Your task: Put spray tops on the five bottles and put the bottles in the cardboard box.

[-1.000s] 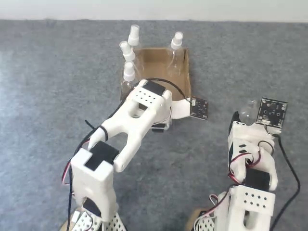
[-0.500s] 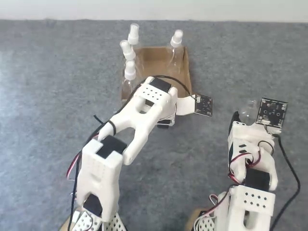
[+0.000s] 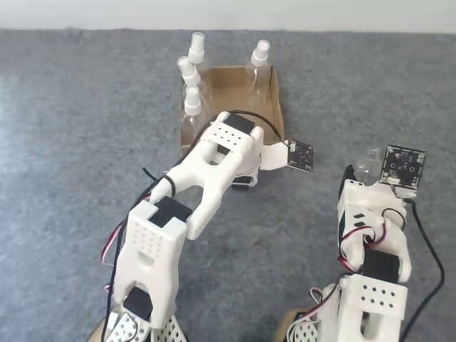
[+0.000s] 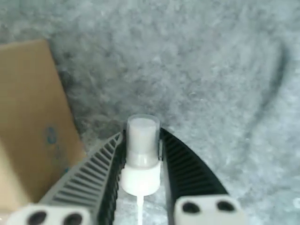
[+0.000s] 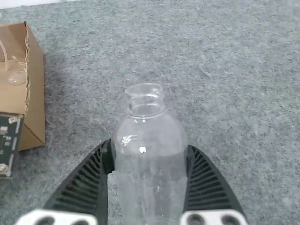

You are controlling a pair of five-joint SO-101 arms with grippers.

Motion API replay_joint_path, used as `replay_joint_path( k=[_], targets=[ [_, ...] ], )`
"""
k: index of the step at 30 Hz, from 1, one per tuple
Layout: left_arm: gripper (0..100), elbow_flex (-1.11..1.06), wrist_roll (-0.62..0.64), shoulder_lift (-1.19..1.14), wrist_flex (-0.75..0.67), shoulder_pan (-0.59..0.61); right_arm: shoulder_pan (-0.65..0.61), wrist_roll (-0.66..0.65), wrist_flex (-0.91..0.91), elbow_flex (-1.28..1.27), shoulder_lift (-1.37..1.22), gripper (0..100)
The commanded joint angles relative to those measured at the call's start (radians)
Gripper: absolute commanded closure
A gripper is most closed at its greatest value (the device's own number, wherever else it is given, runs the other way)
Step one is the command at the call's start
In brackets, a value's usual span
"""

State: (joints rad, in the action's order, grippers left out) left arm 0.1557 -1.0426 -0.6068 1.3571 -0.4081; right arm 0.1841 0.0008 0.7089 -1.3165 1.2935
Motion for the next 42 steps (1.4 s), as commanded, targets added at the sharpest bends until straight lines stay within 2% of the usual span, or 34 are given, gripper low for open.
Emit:
replay_joint_path(
  k=[1,9,17,25,33,42],
  targets=[
    [98,0.041,0.0,0.012,0.04,-0.02,0.002,0.006,-0.025,0.015,0.022,95.7],
    [98,0.059,0.129,0.014,0.064,-0.023,0.002,0.006,-0.027,0.015,0.022,95.7],
    [99,0.179,0.201,0.014,0.278,-0.044,0.002,0.006,-0.041,0.005,0.021,95.7],
    [99,0.211,0.29,0.015,0.368,-0.043,0.002,0.006,-0.042,0.005,0.021,95.7],
    [99,0.208,0.327,0.032,0.388,-0.035,0.002,0.006,-0.042,0.005,0.021,95.7],
    [99,0.151,0.331,0.253,0.387,-0.032,0.002,0.006,-0.042,0.005,0.021,95.7]
  ],
)
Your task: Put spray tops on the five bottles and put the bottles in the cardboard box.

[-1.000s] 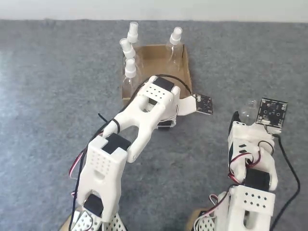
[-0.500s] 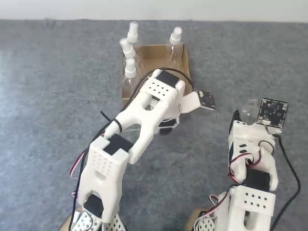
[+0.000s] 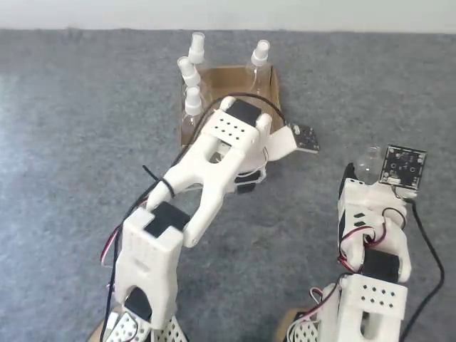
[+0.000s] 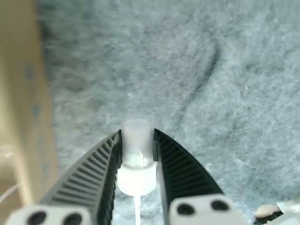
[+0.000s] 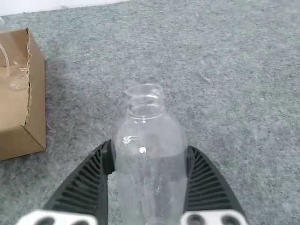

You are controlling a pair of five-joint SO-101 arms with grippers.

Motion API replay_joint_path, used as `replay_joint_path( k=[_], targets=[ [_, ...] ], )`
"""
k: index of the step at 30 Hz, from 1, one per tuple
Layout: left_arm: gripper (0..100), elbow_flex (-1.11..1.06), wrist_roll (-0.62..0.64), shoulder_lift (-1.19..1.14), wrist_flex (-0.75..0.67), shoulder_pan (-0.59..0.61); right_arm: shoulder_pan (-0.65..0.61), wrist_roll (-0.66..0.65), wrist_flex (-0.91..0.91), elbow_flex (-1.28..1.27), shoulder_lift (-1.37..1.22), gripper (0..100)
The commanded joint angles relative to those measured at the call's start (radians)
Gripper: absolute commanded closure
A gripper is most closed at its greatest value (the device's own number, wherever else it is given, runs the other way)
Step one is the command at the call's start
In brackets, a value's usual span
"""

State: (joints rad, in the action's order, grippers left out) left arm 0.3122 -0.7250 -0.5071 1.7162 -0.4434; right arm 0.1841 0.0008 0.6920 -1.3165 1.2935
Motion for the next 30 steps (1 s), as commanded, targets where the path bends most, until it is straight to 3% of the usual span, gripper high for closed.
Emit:
replay_joint_path(
  k=[1,15,30],
  targets=[
    [99,-0.021,0.014,0.175,0.028,0.003,0.002,0.006,-0.025,0.005,0.021,95.7],
    [99,-0.278,0.147,0.489,-0.052,0.069,-0.058,0.011,-0.025,0.005,0.021,96.1],
    [99,-0.673,0.358,0.942,-0.33,0.101,-0.139,0.014,-0.018,0.003,0.021,96.1]
  ],
)
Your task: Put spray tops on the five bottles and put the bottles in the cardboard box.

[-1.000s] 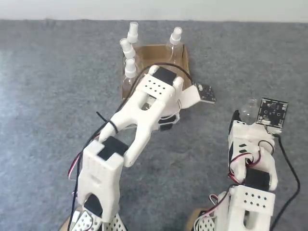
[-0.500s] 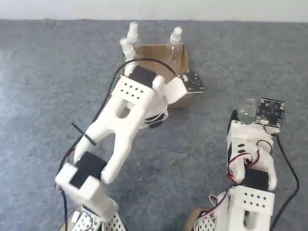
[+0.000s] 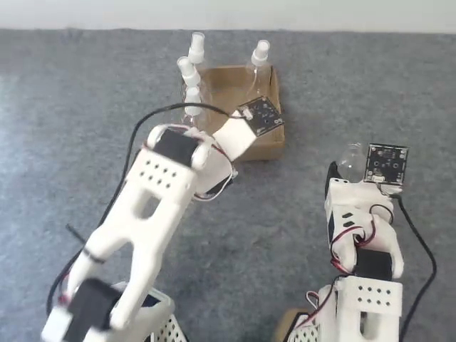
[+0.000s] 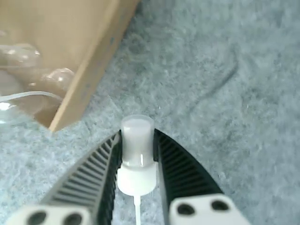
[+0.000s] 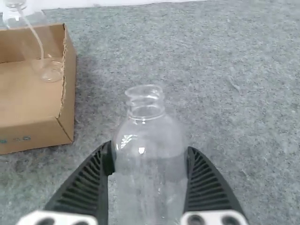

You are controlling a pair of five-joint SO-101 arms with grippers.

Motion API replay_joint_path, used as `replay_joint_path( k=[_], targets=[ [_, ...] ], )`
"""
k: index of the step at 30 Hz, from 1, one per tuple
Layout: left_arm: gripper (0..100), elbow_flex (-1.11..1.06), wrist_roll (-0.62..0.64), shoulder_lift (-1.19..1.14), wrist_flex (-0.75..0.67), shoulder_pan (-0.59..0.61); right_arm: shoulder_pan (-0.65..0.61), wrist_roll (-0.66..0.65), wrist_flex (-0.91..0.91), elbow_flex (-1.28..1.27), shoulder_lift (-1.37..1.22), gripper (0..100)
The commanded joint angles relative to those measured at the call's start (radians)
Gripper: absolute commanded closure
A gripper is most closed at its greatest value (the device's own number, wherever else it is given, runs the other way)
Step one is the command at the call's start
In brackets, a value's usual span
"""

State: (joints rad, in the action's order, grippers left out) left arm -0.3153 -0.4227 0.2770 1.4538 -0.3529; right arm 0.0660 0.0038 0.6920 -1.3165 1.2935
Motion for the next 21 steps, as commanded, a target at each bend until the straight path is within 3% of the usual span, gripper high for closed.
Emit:
replay_joint_path(
  k=[1,8,16,21],
  targets=[
    [99,-0.058,0.063,0.176,-0.072,0.018,-0.025,0.011,-0.016,0.003,0.021,96.1],
    [99,-0.081,0.147,0.236,-0.089,0.075,-0.061,0.011,-0.015,0.003,0.021,96.1],
    [99,-0.282,0.259,0.388,-0.319,0.074,-0.082,0.011,-0.013,0.003,0.021,96.1],
    [99,-0.34,0.336,0.47,-0.384,0.074,-0.085,0.012,-0.013,0.003,0.021,96.1]
  ],
)
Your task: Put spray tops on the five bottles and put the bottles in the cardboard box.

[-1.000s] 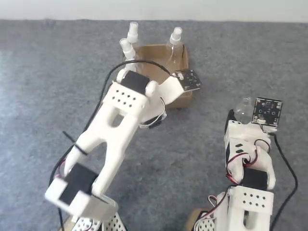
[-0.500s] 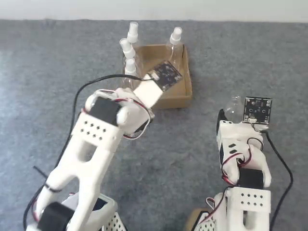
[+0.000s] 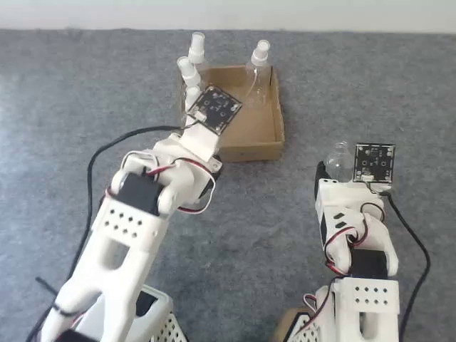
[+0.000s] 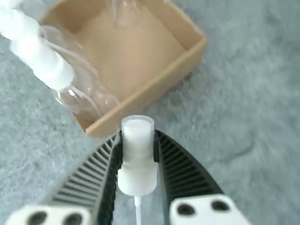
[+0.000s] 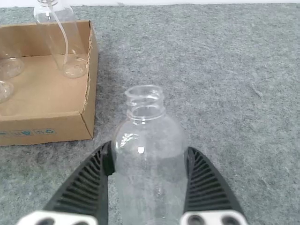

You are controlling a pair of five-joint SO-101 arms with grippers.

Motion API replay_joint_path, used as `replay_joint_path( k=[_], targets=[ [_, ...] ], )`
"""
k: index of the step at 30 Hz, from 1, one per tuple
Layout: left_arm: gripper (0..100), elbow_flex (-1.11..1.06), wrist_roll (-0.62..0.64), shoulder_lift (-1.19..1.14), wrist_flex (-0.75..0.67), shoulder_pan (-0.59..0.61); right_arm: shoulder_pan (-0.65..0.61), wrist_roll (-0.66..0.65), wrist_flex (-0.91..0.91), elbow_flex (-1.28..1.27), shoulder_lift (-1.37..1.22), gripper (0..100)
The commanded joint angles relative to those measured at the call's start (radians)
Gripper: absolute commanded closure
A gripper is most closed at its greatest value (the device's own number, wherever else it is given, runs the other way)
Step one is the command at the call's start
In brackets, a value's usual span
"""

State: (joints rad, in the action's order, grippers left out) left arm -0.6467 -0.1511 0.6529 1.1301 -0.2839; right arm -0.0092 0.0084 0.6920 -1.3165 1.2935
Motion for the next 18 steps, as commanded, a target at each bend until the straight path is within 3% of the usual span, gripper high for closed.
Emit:
replay_joint_path(
  k=[1,8,11,18],
  targets=[
    [99,-0.01,0.081,0.112,-0.064,0.006,-0.022,0.008,-0.013,0.003,0.021,96.1],
    [99,-0.105,0.135,0.255,-0.144,0.002,-0.09,0.011,-0.013,0.002,0.021,96.1],
    [99,-0.165,0.137,0.327,-0.175,0.002,-0.094,0.084,-0.013,0.005,0.021,95.8],
    [99,-0.288,0.31,0.542,-0.23,0.005,-0.22,0.135,-0.013,0.008,0.022,95.9]
  ],
)
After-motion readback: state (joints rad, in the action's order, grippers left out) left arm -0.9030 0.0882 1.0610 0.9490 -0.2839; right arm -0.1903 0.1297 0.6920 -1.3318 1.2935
